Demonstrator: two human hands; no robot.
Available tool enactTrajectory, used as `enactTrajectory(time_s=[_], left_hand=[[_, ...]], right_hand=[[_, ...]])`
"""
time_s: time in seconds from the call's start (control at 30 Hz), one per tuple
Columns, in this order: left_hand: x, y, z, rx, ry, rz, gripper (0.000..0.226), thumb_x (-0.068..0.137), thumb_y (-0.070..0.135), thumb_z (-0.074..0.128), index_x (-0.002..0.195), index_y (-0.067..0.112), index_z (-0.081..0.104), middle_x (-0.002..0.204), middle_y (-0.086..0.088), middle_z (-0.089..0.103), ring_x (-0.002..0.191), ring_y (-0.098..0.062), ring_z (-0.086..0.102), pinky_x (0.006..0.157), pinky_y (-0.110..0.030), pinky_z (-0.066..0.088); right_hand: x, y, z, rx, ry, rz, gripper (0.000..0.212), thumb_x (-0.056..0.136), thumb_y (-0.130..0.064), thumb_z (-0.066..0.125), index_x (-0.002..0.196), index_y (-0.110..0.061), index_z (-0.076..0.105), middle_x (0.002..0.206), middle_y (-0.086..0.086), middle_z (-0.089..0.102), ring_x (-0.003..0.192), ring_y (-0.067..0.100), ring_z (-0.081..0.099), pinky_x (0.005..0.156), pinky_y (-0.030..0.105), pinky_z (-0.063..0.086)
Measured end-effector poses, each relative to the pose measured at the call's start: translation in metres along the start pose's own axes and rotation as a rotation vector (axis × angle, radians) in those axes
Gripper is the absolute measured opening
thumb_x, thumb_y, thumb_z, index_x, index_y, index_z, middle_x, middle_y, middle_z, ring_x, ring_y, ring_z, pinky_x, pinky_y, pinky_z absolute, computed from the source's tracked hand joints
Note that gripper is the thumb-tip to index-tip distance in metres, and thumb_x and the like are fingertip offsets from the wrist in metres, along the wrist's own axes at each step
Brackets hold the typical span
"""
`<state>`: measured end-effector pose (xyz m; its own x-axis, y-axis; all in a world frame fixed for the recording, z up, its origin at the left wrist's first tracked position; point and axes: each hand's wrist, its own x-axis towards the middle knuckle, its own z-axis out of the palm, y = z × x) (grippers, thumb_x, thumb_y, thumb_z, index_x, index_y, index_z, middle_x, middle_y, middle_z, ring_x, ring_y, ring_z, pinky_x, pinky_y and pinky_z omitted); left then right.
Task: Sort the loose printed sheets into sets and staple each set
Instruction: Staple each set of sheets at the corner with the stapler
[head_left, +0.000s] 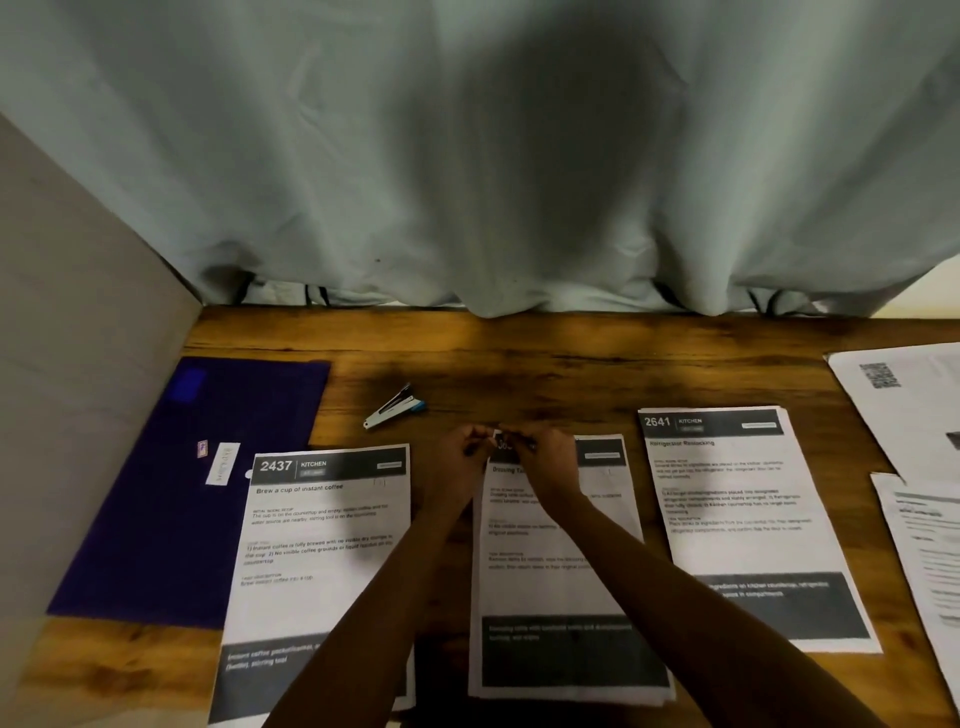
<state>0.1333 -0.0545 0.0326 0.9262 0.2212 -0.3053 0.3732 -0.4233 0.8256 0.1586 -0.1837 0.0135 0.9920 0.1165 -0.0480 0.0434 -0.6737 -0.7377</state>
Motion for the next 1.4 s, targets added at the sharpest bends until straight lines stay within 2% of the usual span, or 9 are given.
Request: enactTrajectory(time_s=[0.17,0.3,0.43,0.6,0.77,0.93,1.03,1.23,1.4], left_hand=[[-0.002,-0.010,0.003,0.005,0.050,-0.020,0.012,0.094,0.035,0.054,0.100,0.027,0.060,0.099,0.004,0.067,0.091,-0.010,0.062,0.081,-0.027,0.049],[-0.009,-0.019,0.001,0.005,0.188,-0.093,0.027,0.097,0.026,0.049,0.122,0.018,0.056,0.121,-0.005,0.060,0.113,-0.020,0.056,0.092,-0.028,0.040],[-0.007,-0.015,0.002,0.028,0.048,-0.242,0.036,0.098,0.026,0.047,0.132,0.016,0.045,0.132,-0.010,0.052,0.119,-0.024,0.051,0.095,-0.034,0.042],[-0.005,-0.003,0.005,-0.032,-0.069,-0.347,0.035,0.097,0.025,0.046,0.131,0.018,0.043,0.119,-0.005,0.055,0.100,-0.022,0.056,0.087,-0.032,0.046],[-0.001,-0.005,0.010,-0.061,-0.106,-0.383,0.032,0.097,0.027,0.045,0.128,0.021,0.044,0.095,-0.002,0.058,0.088,-0.019,0.059,0.081,-0.037,0.052],[0.000,-0.003,0.014,-0.036,-0.155,-0.400,0.038,0.096,0.027,0.047,0.133,0.025,0.040,0.107,-0.006,0.059,0.088,-0.019,0.059,0.072,-0.032,0.050],[0.001,-0.003,0.015,-0.008,-0.161,-0.420,0.022,0.094,0.027,0.050,0.115,0.022,0.046,0.100,-0.002,0.058,0.083,-0.017,0.058,0.075,-0.034,0.051],[0.002,-0.003,0.017,0.002,-0.198,-0.402,0.025,0.094,0.024,0.050,0.119,0.022,0.052,0.106,-0.005,0.063,0.091,-0.021,0.063,0.086,-0.040,0.054],[-0.005,-0.003,0.017,0.062,-0.161,-0.260,0.024,0.095,0.025,0.053,0.118,0.017,0.056,0.117,-0.003,0.060,0.107,-0.021,0.058,0.084,-0.028,0.045]], right_hand=[[0.000,0.000,-0.002,0.034,0.005,-0.040,0.016,0.092,-0.013,0.056,0.102,-0.014,0.068,0.101,-0.001,0.068,0.086,0.001,0.057,0.079,0.015,0.049],[-0.005,0.008,-0.002,0.073,-0.023,-0.018,0.014,0.092,-0.010,0.055,0.099,-0.015,0.066,0.098,-0.003,0.066,0.085,0.001,0.056,0.070,0.005,0.042],[-0.007,0.014,0.003,0.029,-0.060,0.017,0.016,0.094,-0.011,0.052,0.101,-0.015,0.065,0.103,0.000,0.065,0.092,0.007,0.058,0.084,0.018,0.045],[-0.008,0.016,0.010,-0.018,-0.086,0.001,0.016,0.094,-0.007,0.051,0.101,-0.009,0.066,0.099,0.005,0.067,0.082,0.004,0.055,0.076,0.009,0.039],[-0.010,0.019,0.011,0.025,-0.073,0.023,0.016,0.094,-0.008,0.050,0.100,-0.009,0.065,0.094,0.001,0.065,0.080,0.006,0.057,0.075,0.013,0.044],[-0.009,0.023,0.011,0.017,-0.085,0.028,0.014,0.095,-0.010,0.050,0.096,-0.012,0.063,0.094,0.001,0.064,0.080,0.007,0.058,0.078,0.019,0.049],[-0.008,0.024,0.011,-0.003,-0.085,0.033,0.015,0.095,-0.009,0.050,0.097,-0.010,0.064,0.096,0.004,0.066,0.084,0.012,0.062,0.083,0.025,0.051],[-0.008,0.024,0.011,-0.022,-0.095,0.049,0.016,0.095,-0.009,0.049,0.101,-0.009,0.064,0.101,0.004,0.065,0.087,0.012,0.062,0.082,0.019,0.048],[-0.008,0.022,0.007,0.008,-0.103,0.060,0.016,0.094,-0.007,0.050,0.103,-0.010,0.064,0.101,0.003,0.065,0.086,0.008,0.059,0.078,0.014,0.044]])
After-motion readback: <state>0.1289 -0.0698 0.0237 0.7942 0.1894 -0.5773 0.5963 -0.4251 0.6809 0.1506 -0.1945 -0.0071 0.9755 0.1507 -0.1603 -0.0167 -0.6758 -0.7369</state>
